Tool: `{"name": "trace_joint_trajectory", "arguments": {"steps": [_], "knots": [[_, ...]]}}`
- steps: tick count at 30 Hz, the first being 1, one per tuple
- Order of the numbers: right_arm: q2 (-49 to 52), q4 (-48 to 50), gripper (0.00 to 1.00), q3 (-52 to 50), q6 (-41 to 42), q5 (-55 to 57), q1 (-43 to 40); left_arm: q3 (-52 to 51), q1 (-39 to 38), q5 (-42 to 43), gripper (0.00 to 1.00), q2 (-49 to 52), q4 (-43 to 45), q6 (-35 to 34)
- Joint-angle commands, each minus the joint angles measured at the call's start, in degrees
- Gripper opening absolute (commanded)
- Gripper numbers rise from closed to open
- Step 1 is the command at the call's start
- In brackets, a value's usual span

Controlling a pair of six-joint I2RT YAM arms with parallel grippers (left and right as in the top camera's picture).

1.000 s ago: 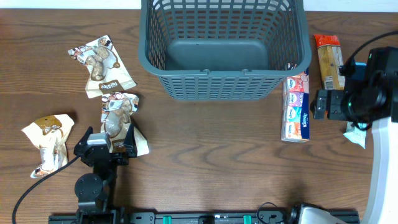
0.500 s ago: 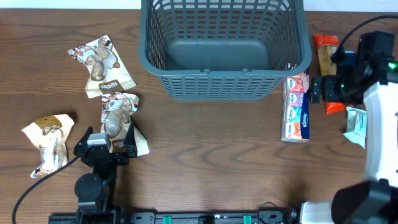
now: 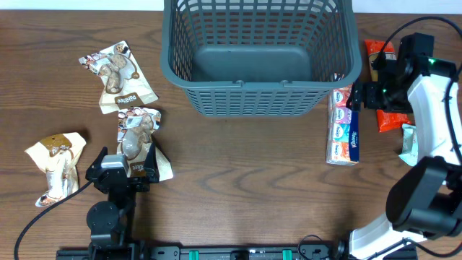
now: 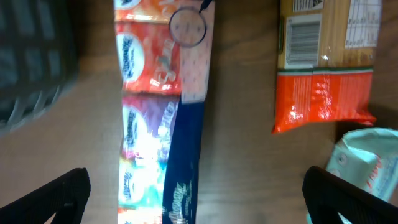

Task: Pack container
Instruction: 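Move right gripper over the Kleenex tissue pack and lower onto it, then close right gripper on the Kleenex tissue pack and lift it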

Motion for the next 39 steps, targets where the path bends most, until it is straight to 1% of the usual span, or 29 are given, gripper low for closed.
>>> {"name": "trace_joint_trajectory", "arguments": {"steps": [1,10,20,31,39], "knots": [[1.64,1.31,0.99,0.52,3.30,-1.66,-0.33,-1.53,-0.28,0.22,0.99,-0.35,-0.85,-0.28],[3.15,5.79,0.99,-2.03,3.50,-2.29,1.92,-1.53,-0.28,0.22,0.99,-0.35,-0.85,-0.28],[3.15,12.35,0.99,-10.21,4.17,-3.76,5.09,-1.53,-0.28,0.22,0.99,-0.35,-0.85,-0.28],[3.15,20.68,0.99,-19.19,4.37,-3.76,5.29,-1.53,-0.28,0.22,0.99,-0.35,-0.85,-0.28],[3.15,25.40,0.99,-20.72,4.33,-3.67,5.18,-1.53,-0.28,0.22,0.98,-0.35,-0.85,-0.28]]}}
